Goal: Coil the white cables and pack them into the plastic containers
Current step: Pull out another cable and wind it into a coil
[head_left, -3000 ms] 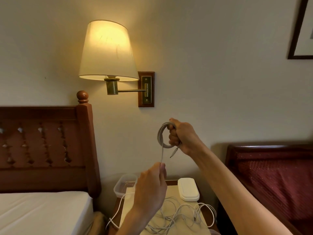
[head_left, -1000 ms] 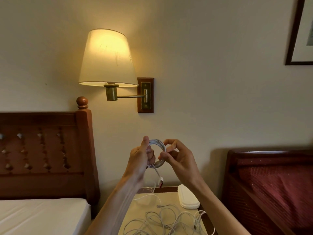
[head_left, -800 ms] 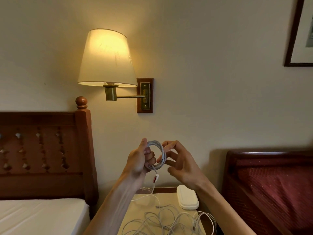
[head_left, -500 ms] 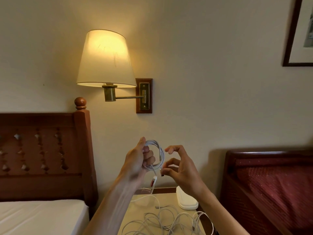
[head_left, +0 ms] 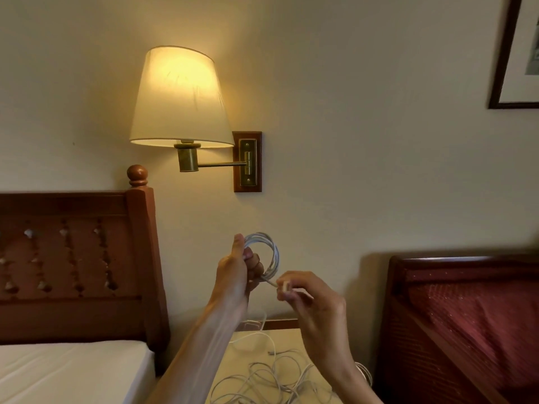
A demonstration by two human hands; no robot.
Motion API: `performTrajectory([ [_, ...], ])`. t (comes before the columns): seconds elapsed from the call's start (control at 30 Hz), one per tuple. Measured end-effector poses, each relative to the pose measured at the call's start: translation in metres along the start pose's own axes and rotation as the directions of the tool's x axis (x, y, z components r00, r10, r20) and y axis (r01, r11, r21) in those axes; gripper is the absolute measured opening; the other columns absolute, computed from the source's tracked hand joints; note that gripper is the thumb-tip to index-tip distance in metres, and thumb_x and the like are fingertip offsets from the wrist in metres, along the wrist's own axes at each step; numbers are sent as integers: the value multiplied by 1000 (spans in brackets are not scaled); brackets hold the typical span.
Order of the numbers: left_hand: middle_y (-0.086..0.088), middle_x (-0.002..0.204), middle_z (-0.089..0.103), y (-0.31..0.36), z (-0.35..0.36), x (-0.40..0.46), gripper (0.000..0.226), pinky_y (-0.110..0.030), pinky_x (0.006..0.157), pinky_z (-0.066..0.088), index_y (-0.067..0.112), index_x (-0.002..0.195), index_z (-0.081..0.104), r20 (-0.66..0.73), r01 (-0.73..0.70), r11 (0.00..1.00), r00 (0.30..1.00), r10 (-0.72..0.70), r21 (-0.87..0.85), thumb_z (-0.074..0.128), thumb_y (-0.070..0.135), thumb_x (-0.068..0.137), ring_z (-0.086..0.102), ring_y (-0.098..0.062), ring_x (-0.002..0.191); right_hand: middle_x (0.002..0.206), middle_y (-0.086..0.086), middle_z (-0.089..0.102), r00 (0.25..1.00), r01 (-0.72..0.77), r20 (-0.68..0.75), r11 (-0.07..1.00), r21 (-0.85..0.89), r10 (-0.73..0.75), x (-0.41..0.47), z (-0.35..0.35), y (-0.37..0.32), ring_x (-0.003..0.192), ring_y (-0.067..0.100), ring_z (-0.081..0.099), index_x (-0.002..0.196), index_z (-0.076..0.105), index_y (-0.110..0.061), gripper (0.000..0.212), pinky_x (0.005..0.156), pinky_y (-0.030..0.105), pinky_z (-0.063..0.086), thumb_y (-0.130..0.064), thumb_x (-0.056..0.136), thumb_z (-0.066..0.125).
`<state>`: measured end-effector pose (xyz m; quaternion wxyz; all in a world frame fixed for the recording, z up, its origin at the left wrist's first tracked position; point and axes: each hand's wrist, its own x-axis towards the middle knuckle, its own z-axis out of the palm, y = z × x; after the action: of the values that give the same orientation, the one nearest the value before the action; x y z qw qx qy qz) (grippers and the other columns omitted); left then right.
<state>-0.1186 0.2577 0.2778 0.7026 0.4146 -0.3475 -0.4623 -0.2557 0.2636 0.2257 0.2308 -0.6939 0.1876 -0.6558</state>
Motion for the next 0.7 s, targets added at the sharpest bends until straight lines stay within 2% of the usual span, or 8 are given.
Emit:
performTrajectory([
  [0.07, 5, 52, 25, -4, 3, -5, 44, -32, 59, 26, 22, 64, 36, 25, -45, 998, 999, 46, -41, 36, 43, 103, 28, -13, 49, 87, 8, 70, 921, -318, -121, 892, 321, 371, 7, -1, 1, 76, 21, 66, 81, 73, -10, 16, 74, 31, 57, 1, 87, 63],
  [0.13, 4, 54, 24, -10, 7, -11, 44, -33, 62, 27, 21, 64, 35, 76, -84, 994, 993, 89, -64, 36, 42, 103, 28, -13, 49, 82, 12, 68, 742, -493, -108, 647, 582, 662, 17, -3, 6, 68, 20, 63, 88, 74, -3, 13, 73, 30, 58, -3, 89, 61],
  [0.2, 3, 55, 21, -16, 12, -17, 46, -33, 63, 27, 20, 62, 33, 141, -105, 993, 984, 111, -45, 35, 44, 102, 26, -14, 50, 83, 17, 68, 606, -604, 16, 448, 659, 795, 28, -5, 12, 74, 21, 64, 98, 71, 4, 16, 76, 31, 58, -4, 92, 59],
  [0.23, 3, 56, 20, -19, 14, -19, 47, -33, 62, 26, 20, 61, 32, 165, -112, 993, 979, 117, -42, 35, 44, 102, 25, -14, 51, 89, 19, 70, 582, -660, 74, 417, 625, 810, 32, -7, 14, 80, 24, 65, 101, 70, 6, 19, 79, 32, 57, -5, 93, 57],
  [0.33, 3, 56, 17, -19, 11, -20, 47, -32, 59, 23, 19, 60, 30, 199, -102, 992, 973, 113, -69, 35, 41, 102, 21, -15, 52, 97, 19, 74, 657, -735, 193, 561, 382, 729, 39, -16, 15, 93, 31, 68, 99, 74, 0, 21, 82, 33, 57, -3, 94, 54],
  [0.47, 3, 56, 17, -20, 4, -19, 47, -32, 60, 26, 19, 60, 33, 175, -38, 995, 983, 53, -91, 35, 39, 103, 21, -13, 50, 91, 12, 76, 799, -570, 303, 815, 105, 519, 49, -29, 12, 89, 27, 69, 89, 79, -15, 27, 86, 34, 57, 2, 91, 58],
  [0.63, 3, 55, 22, -27, 6, -9, 49, -32, 61, 29, 18, 60, 40, 140, -7, 999, 990, 12, -32, 39, 43, 102, 24, -13, 50, 95, 16, 75, 795, -582, 377, 772, 255, 475, 45, -30, 11, 91, 25, 69, 91, 79, -9, 28, 85, 28, 54, 4, 90, 54],
  [0.7, -1, 58, 28, -29, 5, -7, 46, -33, 63, 33, 12, 71, 49, 145, -19, 999, 989, 12, 46, 40, 46, 101, 29, -14, 51, 95, 16, 74, 781, -604, 395, 746, 282, 483, 42, -31, 10, 92, 25, 69, 91, 78, -9, 27, 85, 27, 54, 2, 88, 54],
])
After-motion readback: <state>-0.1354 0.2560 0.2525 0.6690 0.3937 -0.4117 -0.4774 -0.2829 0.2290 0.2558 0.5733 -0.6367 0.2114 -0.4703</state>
